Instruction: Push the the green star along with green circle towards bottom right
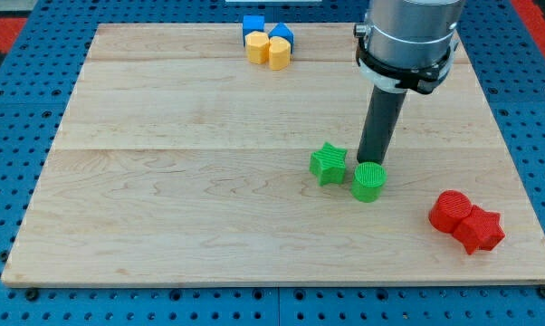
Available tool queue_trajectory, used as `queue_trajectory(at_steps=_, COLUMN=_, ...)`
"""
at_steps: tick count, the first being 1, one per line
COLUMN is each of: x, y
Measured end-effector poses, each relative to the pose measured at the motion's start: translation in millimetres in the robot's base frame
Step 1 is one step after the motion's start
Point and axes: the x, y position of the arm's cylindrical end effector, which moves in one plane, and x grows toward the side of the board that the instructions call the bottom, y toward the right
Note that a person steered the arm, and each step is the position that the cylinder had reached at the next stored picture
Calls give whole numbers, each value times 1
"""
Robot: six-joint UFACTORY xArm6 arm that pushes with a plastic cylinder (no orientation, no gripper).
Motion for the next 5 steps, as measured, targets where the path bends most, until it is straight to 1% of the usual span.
queue_trajectory(at_steps=1, x=-19, y=-15)
queue_trajectory(at_steps=2, x=-19, y=-73)
queue_trajectory(at_steps=3, x=-34, y=-89)
queue_trajectory(at_steps=4, x=-54, y=-123)
queue_trajectory(at_steps=5, x=-14, y=-169)
